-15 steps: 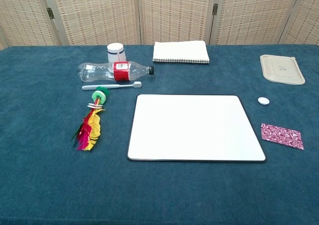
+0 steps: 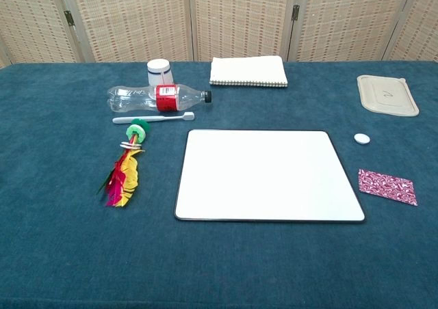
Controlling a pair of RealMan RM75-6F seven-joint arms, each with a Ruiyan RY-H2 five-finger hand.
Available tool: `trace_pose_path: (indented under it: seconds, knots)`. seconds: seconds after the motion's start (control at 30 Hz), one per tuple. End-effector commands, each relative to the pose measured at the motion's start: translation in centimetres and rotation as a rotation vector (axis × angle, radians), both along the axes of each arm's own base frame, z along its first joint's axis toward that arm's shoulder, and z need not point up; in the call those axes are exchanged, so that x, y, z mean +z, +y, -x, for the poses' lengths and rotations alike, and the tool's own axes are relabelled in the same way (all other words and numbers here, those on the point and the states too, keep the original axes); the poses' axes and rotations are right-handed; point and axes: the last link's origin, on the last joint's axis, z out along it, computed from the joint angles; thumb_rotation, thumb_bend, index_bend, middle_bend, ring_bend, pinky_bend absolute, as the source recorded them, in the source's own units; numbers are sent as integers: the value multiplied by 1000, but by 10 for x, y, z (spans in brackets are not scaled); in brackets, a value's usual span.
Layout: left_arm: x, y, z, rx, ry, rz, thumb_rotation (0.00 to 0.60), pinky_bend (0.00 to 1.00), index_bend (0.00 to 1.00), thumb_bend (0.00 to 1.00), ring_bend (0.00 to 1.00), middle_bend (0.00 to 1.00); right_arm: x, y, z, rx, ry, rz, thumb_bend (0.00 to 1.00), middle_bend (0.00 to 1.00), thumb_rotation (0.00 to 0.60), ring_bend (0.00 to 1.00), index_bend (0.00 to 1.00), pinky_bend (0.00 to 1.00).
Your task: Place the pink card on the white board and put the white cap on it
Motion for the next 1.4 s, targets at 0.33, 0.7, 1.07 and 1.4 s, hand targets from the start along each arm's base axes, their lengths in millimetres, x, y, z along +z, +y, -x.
trace_pose_path:
  seconds: [0.33, 0.7, 1.07, 1.4]
  knots:
    - [9, -4, -1, -25, -94, 53, 600, 181, 75, 255, 17, 30, -12, -34, -8, -143, -68, -100, 162, 24, 600, 0, 163, 0]
    - [17, 0, 4, -29, -169, 110, 600, 182, 75, 255, 17, 30, -48, -52, -14, -261, -51, -135, 163, 40, 600, 0, 239, 0]
    - [26, 5, 11, -21, -243, 144, 600, 182, 76, 255, 17, 30, -81, -77, -31, -312, -21, -155, 163, 40, 600, 0, 239, 0]
    - [33, 8, 16, -20, -294, 160, 600, 182, 78, 255, 17, 31, -106, -82, -50, -318, 42, -181, 163, 40, 600, 0, 238, 0]
